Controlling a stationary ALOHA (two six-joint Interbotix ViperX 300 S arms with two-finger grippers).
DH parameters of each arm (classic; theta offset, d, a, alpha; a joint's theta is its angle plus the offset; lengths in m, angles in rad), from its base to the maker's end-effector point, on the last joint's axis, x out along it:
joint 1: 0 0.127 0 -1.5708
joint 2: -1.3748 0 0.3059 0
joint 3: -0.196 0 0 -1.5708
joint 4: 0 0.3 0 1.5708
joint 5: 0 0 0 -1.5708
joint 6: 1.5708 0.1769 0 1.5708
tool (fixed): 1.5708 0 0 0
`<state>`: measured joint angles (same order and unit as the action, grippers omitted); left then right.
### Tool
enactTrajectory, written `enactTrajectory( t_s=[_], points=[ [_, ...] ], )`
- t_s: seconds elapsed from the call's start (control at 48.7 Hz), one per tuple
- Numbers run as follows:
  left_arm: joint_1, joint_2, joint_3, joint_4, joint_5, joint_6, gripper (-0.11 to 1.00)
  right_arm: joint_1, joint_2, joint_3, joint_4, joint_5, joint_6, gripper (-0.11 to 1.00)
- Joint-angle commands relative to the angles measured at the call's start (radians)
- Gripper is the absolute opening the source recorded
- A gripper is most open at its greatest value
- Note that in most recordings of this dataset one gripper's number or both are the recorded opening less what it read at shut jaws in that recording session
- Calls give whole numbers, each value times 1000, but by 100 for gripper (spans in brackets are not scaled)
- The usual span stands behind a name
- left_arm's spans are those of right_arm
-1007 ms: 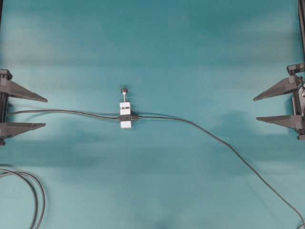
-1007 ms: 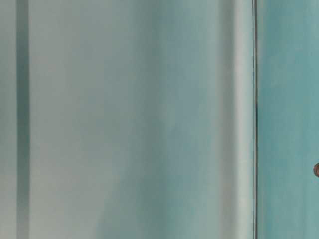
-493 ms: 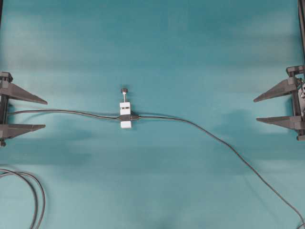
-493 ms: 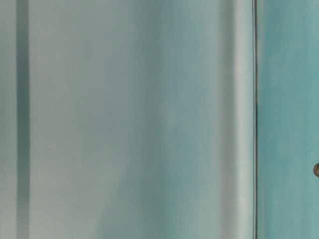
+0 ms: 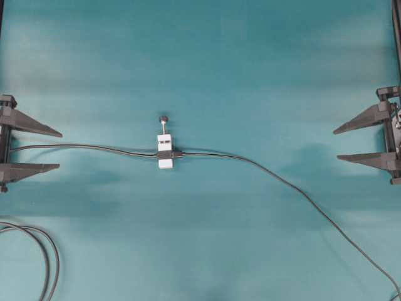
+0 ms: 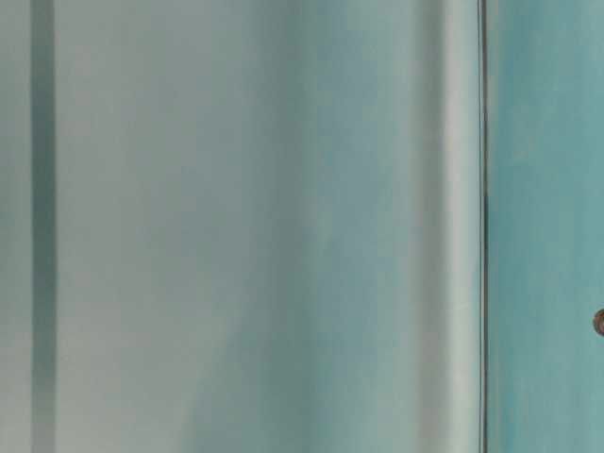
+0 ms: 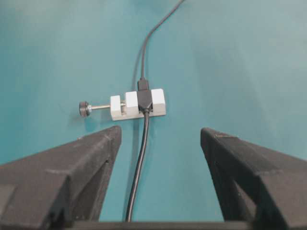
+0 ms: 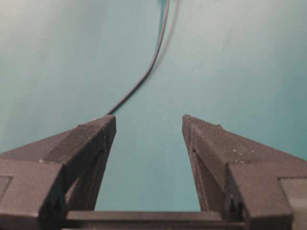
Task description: Insert the USB cable into the female connector supported by the left arm.
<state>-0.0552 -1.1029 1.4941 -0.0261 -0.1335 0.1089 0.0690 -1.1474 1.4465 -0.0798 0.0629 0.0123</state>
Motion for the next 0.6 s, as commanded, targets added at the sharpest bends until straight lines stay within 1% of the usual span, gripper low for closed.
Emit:
enactTrajectory(
  t_s=[0.0,0.575],
  points=[
    [-2,8,-15,3,-5,8,77,2,6,-12,-3,-9,0,63],
    [-2,8,-20,3,-5,5,77,2,6,-11,-2,-9,0,63]
  ],
)
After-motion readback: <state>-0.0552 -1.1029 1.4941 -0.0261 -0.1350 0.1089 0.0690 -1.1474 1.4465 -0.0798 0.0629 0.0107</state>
